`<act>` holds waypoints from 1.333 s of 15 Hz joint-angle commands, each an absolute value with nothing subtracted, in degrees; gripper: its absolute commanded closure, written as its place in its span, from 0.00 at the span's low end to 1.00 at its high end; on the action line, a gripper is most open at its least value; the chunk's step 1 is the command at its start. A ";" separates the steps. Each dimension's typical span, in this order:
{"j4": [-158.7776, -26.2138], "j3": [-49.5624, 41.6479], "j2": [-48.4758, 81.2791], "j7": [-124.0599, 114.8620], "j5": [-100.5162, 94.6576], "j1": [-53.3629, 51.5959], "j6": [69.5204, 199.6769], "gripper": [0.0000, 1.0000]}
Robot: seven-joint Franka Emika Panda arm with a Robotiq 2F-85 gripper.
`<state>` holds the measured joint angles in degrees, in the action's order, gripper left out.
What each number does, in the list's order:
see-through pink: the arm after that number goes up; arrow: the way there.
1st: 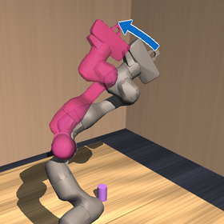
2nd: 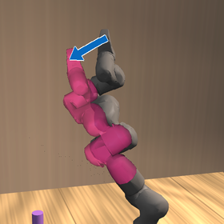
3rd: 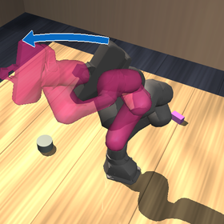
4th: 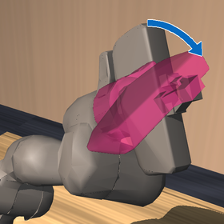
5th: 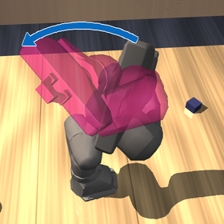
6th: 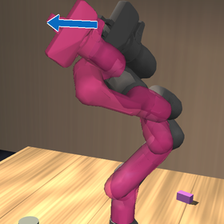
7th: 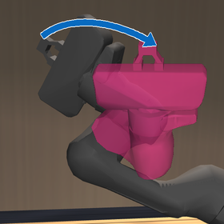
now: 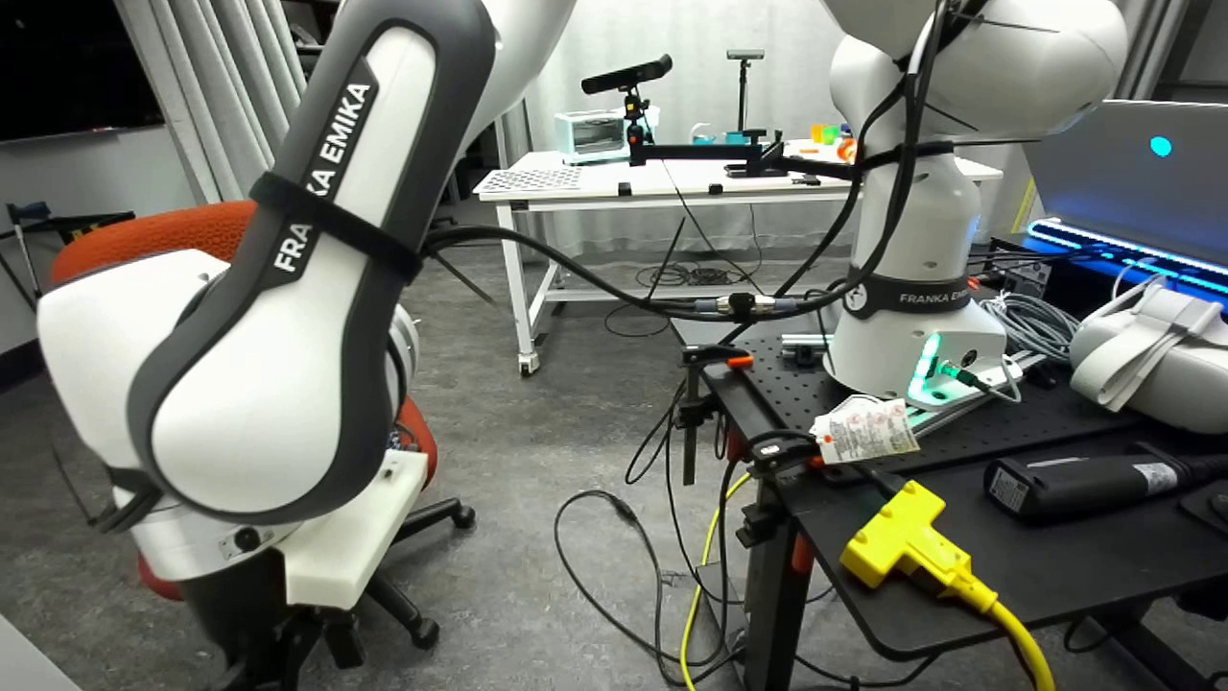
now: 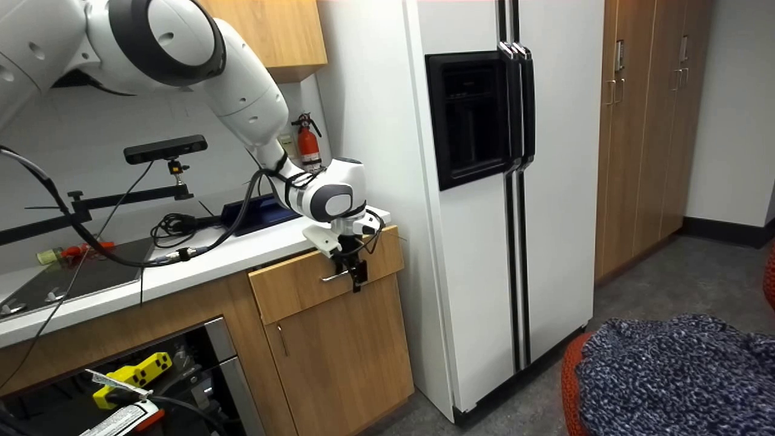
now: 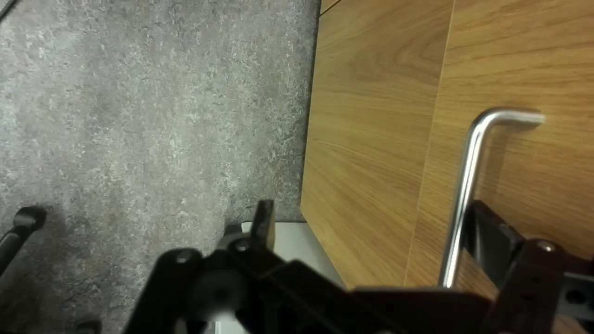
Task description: Fully open the drawer
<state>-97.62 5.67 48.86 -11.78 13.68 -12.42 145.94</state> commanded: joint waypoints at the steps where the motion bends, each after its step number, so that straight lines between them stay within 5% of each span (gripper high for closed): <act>1: -105.36 0.51 42.23 -13.81 8.30 -13.75 147.48 0.00; 11: -120.20 1.22 31.27 -11.52 10.83 -8.87 158.60 0.00; 20: -127.34 11.02 25.44 -3.38 15.88 3.32 170.76 0.00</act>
